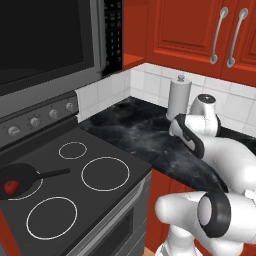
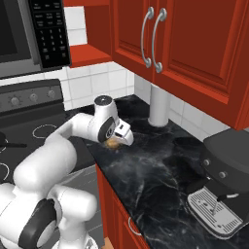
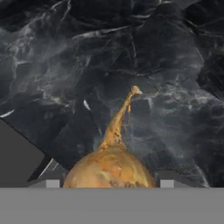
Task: Place the pan on the rear left burner on the stove. Then place the tomato and the onion in the pan and turn on the rear left burner.
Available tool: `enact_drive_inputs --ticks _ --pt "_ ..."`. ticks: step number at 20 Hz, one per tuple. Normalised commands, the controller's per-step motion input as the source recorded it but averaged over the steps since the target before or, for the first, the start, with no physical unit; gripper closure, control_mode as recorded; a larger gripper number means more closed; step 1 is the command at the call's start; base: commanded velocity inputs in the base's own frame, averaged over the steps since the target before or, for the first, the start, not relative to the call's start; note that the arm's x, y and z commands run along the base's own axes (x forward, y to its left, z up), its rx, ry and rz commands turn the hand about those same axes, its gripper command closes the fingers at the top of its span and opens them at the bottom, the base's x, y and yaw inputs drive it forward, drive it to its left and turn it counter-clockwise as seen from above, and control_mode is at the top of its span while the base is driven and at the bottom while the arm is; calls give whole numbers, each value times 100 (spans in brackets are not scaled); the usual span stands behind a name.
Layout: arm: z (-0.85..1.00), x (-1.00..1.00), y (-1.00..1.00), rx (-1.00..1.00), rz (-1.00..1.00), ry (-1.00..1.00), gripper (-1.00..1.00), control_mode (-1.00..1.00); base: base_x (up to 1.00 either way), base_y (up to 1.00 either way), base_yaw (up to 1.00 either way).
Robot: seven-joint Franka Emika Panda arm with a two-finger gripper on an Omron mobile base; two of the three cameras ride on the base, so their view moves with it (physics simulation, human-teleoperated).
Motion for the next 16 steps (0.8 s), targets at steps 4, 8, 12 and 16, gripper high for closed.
enact_drive_inputs --ticks 4,8,12,16 --pt "25 7 85 8 33 10 100 -100 0 0 0" --pt "15 4 96 7 31 11 100 -100 0 0 0" --pt "11 0 97 5 28 8 100 -100 0 0 0" --pt "11 0 99 2 25 2 100 -100 0 0 0"
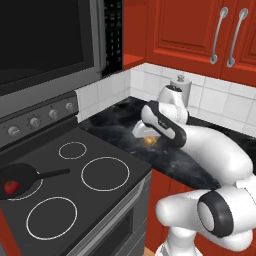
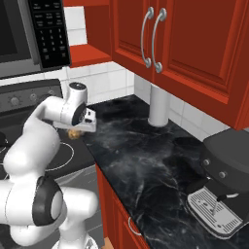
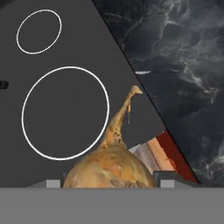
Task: Place the pan on the rear left burner on the stove. Then place the tomato and the onion in the pan and turn on the rear left burner.
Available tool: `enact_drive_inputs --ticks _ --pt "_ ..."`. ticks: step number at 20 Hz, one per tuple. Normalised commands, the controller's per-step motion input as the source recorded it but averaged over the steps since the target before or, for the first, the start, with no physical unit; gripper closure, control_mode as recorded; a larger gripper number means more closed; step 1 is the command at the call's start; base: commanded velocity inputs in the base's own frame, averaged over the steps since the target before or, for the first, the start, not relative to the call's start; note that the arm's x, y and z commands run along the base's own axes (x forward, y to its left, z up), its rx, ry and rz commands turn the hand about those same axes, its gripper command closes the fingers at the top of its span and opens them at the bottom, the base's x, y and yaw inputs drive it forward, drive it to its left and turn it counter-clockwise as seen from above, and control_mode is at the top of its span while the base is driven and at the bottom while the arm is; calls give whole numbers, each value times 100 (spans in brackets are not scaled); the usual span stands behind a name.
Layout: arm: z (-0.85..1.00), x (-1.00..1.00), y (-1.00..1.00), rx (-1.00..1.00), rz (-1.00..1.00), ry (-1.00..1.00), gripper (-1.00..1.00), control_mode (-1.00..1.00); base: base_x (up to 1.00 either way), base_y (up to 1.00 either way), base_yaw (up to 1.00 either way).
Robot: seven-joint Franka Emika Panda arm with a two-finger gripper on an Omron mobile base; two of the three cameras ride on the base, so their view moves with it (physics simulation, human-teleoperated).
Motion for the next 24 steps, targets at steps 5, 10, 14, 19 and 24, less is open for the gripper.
enact_drive_inputs --ticks 5,10,14,19,24 --pt "7 0 97 1 23 0 100 -100 0 0 0" --pt "5 0 89 0 22 0 100 -100 0 0 0" --pt "0 -6 68 0 20 0 100 -100 0 0 0" --pt "0 0 37 0 17 0 100 -100 0 0 0" --pt "1 0 22 0 10 0 100 -100 0 0 0"
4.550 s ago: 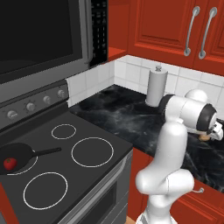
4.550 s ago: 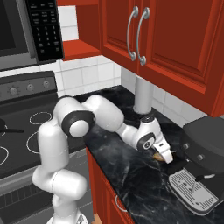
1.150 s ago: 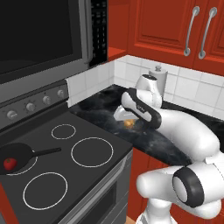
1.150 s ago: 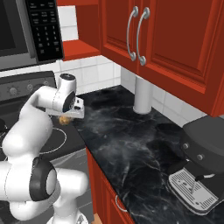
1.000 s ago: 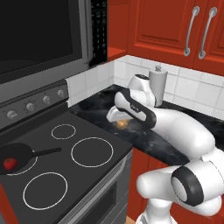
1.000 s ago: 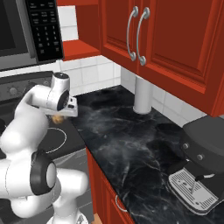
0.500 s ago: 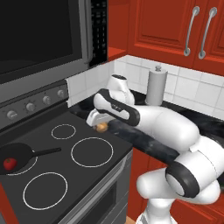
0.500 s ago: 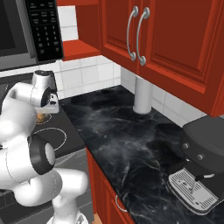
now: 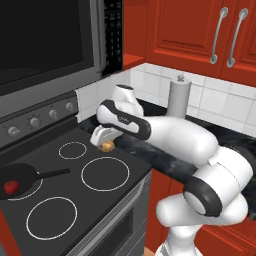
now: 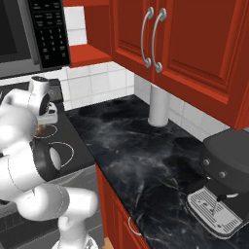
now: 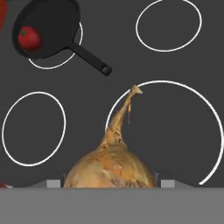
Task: Place the pan on the rear left burner on the stove. Then place the tomato and the onion in the pan and turn on the rear left burner.
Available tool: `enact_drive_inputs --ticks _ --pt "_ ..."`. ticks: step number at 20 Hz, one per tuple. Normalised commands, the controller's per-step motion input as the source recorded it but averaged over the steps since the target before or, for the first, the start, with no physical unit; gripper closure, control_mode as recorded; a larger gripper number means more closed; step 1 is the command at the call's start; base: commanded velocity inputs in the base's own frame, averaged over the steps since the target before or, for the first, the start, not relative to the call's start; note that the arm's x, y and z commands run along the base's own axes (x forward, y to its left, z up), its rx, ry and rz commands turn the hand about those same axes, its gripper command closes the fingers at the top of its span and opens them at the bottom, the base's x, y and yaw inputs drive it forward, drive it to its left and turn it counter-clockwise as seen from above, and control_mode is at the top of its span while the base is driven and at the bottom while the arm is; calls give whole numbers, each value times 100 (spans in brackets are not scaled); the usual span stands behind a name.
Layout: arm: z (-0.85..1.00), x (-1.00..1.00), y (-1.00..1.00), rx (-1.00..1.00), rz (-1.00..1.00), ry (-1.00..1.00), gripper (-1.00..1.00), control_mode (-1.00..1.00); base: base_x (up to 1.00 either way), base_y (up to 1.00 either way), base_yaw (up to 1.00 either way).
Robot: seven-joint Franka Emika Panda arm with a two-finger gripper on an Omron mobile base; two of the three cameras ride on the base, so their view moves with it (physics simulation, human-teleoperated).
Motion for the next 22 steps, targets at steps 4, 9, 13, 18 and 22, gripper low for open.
enact_drive_inputs --ticks 4,9,13,18,22 --pt "0 0 11 0 13 0 100 -100 0 0 0" --pt "0 0 0 0 0 0 100 100 -7 3 33" --pt "0 0 0 0 0 0 100 100 -14 0 45" --pt "0 0 0 0 0 0 100 100 -17 0 43" --pt "0 0 0 0 0 0 100 100 -20 0 41"
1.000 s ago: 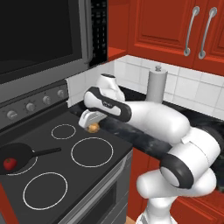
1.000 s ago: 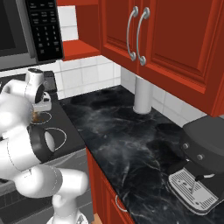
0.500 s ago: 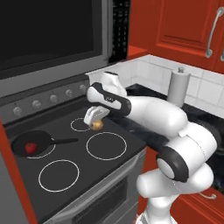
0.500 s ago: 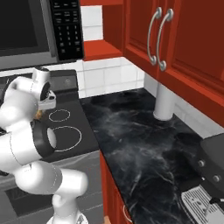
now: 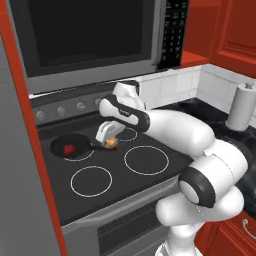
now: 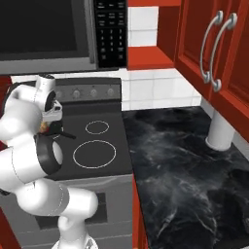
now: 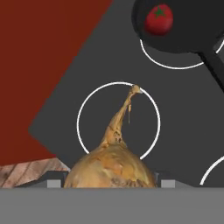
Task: Place the pan on the rear left burner on the stove. Then place the tomato and the onion in the pan and turn on the rear left burner.
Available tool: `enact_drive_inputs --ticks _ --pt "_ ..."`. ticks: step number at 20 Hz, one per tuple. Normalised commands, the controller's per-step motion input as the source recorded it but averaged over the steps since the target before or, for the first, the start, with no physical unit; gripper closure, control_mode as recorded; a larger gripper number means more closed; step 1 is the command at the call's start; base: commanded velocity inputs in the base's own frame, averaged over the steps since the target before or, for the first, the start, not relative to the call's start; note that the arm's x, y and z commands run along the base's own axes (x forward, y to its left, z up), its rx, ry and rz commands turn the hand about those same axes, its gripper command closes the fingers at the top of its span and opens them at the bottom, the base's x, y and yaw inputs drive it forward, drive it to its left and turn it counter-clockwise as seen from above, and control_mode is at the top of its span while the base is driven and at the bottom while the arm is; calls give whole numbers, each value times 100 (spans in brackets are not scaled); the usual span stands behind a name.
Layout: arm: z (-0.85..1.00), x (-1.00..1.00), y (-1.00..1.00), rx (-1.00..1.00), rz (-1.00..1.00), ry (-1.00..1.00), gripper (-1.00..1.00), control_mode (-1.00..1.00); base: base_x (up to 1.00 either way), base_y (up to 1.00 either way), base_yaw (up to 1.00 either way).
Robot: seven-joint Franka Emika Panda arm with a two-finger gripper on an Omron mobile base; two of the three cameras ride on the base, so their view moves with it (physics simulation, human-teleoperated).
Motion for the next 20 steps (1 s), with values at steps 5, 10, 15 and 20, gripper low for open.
enact_drive_inputs --ticks 5,10,15,20 --pt "0 0 0 0 0 0 100 100 -8 0 35" --pt "0 0 0 0 0 0 100 100 -1 0 34" --pt "0 0 0 0 0 0 100 100 1 0 25" --pt "0 0 0 0 0 0 100 100 45 0 1"
